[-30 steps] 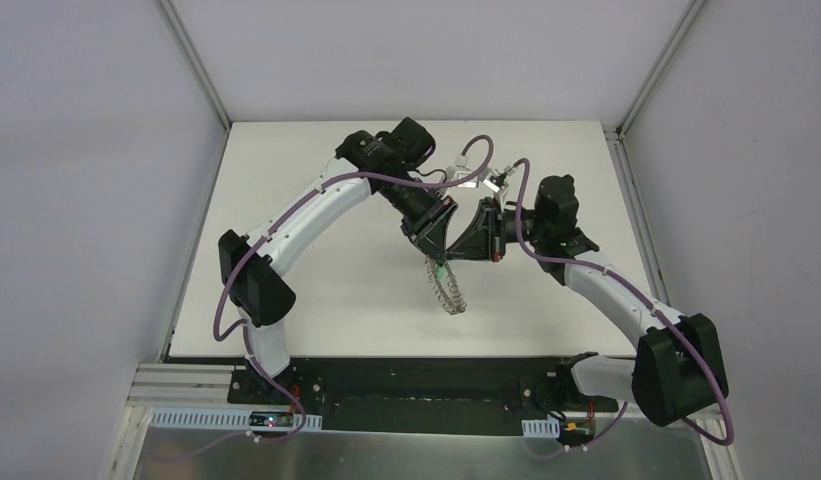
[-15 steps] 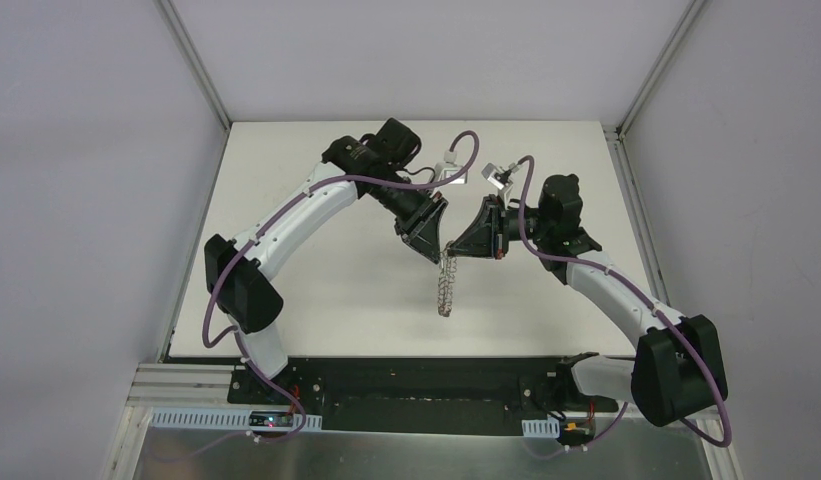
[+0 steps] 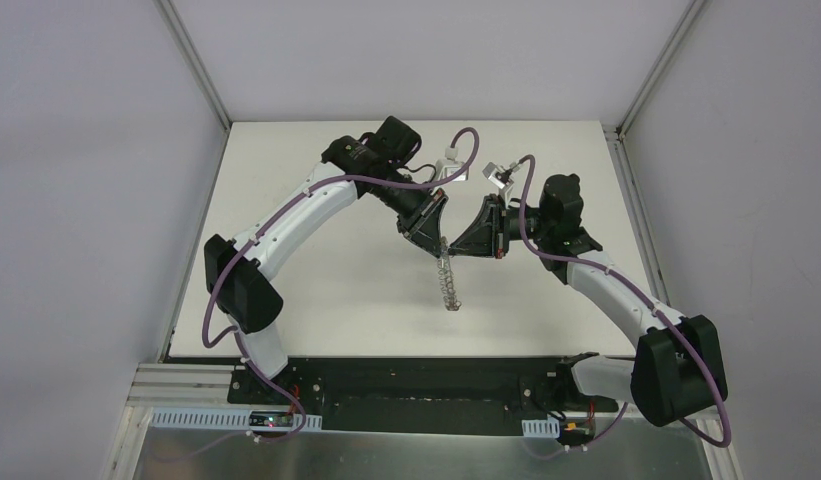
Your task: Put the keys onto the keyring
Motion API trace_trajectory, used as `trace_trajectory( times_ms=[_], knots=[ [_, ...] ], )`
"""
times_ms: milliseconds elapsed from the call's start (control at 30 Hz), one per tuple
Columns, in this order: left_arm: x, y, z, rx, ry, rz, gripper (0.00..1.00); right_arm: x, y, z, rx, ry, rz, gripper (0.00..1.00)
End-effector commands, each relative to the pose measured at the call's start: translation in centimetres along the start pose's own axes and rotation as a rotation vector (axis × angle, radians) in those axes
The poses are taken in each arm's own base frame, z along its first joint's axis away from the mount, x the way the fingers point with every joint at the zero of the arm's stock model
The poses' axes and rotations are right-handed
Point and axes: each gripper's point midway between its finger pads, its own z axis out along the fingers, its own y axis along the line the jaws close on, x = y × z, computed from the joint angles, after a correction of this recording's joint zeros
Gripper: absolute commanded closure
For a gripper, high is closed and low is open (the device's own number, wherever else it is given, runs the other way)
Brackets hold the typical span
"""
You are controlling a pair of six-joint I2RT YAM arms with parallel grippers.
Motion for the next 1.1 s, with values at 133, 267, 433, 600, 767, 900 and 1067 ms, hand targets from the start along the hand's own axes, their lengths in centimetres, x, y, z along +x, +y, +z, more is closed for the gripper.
trace_trajectory(
  times_ms=[133,267,433,600,767,900,1067],
  knots=[
    [-0.1,-1.4,-0.4,0.061,-0.013,0.026,1.0,-2.0,1.4,-0.3,-0.019,-0.027,-0.116,1.0],
    [0.1,-1.4,-0.3,0.067,-0.007,0.017,1.0,-2.0,1.4,-0.3,-0.018,-0.028,-0.117,1.0],
    [0.8,-1.4,-0.2,0.081,0.02,-0.005,1.0,-2.0,1.4,-0.4,-0.013,-0.032,-0.122,1.0],
    [1.5,-1.4,0.1,0.1,0.041,-0.034,1.0,-2.1,1.4,-0.4,-0.012,-0.033,-0.123,1.0],
    [1.7,-1.0,0.5,0.104,0.05,-0.056,1.0,-2.1,1.4,-0.4,-0.015,-0.04,-0.125,1.0],
    [1.2,-0.7,0.9,0.114,0.047,-0.077,1.0,-2.1,1.4,-0.4,-0.016,-0.042,-0.123,1.0],
    [0.7,-0.6,1.1,0.126,0.043,-0.09,1.0,-2.0,1.3,-0.4,-0.014,-0.042,-0.121,1.0]
  ],
)
